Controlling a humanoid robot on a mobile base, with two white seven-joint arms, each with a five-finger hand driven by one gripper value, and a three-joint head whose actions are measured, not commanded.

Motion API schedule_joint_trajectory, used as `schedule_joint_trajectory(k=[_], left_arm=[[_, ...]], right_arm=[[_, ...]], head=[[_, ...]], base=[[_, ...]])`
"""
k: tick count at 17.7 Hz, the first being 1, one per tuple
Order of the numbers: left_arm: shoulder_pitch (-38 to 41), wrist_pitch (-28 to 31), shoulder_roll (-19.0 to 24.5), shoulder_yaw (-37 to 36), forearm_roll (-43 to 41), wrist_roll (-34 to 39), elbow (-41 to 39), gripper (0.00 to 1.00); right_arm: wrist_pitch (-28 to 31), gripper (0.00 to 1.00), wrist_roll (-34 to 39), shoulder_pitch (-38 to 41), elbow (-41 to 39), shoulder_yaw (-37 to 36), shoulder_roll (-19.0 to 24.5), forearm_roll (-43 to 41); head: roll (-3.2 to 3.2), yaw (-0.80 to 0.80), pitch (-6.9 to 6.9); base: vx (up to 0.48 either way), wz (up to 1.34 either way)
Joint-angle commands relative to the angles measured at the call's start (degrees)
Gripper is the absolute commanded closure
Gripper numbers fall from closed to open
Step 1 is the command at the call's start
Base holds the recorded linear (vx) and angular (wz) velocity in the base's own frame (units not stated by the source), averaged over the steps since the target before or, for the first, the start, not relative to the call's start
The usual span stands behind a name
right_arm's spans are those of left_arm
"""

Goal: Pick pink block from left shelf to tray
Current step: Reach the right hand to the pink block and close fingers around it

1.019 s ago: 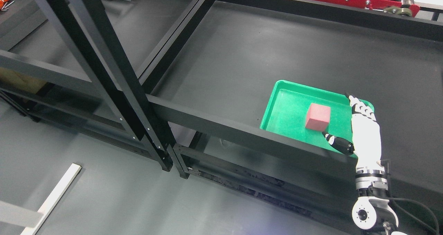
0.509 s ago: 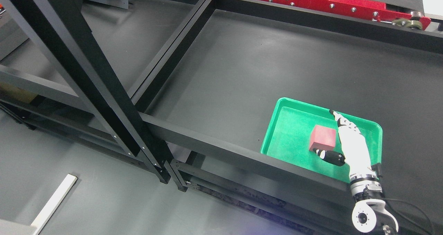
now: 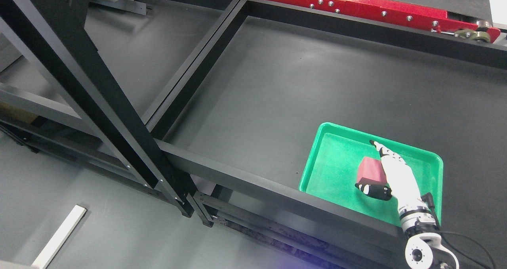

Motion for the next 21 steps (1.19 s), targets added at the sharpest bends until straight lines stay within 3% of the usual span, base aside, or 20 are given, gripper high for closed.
schedule_joint_trajectory(k=[1,7,14,15,17,21], left_arm=[[0.53,-0.02,1.0,0.0,-0.09,0.02,0.0,0.0],[0.53,-0.01,1.0,0.0,-0.09,0.02,0.0,0.0],[0.53,-0.02,1.0,0.0,-0.09,0.02,0.0,0.0],[0.53,-0.02,1.0,0.0,-0.09,0.02,0.0,0.0],[0.53,-0.02,1.0,0.0,-0.09,0.02,0.0,0.0],[0.53,-0.01,1.0,0.0,-0.09,0.02,0.0,0.0]], right_arm=[[0.55,0.02,1.11,0.43,1.42,1.06,-2.5,0.19],[2.22,0.09,1.29,-0.09,2.74,1.15,-3.73,0.63],[1.7,0.53,0.94,-2.03,5.21,1.5,-3.65,0.63],[1.09,0.64,0.94,-2.2,5.29,1.5,-3.56,0.63],[-0.75,0.96,1.11,-2.38,5.64,1.24,-3.56,0.02],[-3.83,0.98,-0.46,-2.64,5.3,-0.6,-3.47,-1.64]], head=[[0.0,0.0,0.0],[0.0,0.0,0.0],[0.0,0.0,0.0],[0.0,0.0,0.0],[0.0,0.0,0.0],[0.0,0.0,0.0]], base=[[0.031,0.0],[0.009,0.0],[0.0,0.0],[0.0,0.0],[0.0,0.0],[0.0,0.0]])
